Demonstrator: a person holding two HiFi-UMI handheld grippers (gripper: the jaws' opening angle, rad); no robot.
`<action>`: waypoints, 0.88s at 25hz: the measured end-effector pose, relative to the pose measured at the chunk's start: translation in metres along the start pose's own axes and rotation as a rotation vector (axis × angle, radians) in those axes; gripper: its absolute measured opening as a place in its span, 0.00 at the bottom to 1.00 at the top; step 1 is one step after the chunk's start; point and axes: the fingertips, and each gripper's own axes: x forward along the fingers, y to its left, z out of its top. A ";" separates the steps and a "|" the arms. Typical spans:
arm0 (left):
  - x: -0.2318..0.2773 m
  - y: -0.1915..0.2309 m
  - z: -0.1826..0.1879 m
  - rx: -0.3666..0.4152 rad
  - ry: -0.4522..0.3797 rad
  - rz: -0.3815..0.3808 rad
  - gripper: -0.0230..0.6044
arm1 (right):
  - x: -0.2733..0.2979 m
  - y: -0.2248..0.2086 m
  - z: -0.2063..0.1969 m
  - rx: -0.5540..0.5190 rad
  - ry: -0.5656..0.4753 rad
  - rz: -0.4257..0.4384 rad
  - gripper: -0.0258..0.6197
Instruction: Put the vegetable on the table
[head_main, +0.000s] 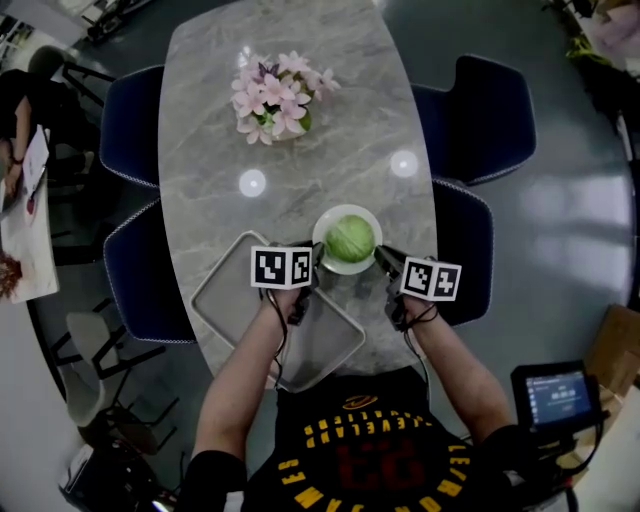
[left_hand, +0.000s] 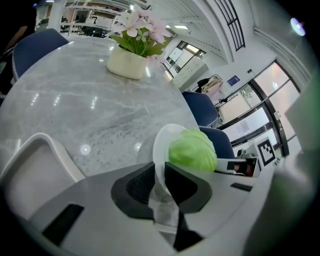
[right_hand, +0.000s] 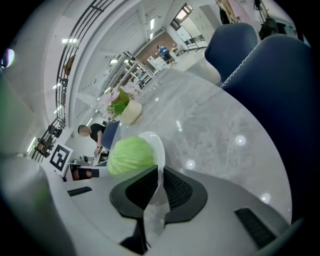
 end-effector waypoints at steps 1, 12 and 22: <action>0.003 0.001 0.002 -0.010 0.002 0.000 0.13 | 0.001 -0.002 0.001 0.003 -0.001 -0.002 0.10; 0.019 -0.003 0.009 0.086 0.069 0.087 0.13 | 0.006 -0.016 0.004 0.015 -0.002 -0.030 0.10; 0.034 -0.002 0.013 0.135 0.106 0.108 0.13 | 0.008 -0.026 0.003 0.009 -0.015 -0.054 0.10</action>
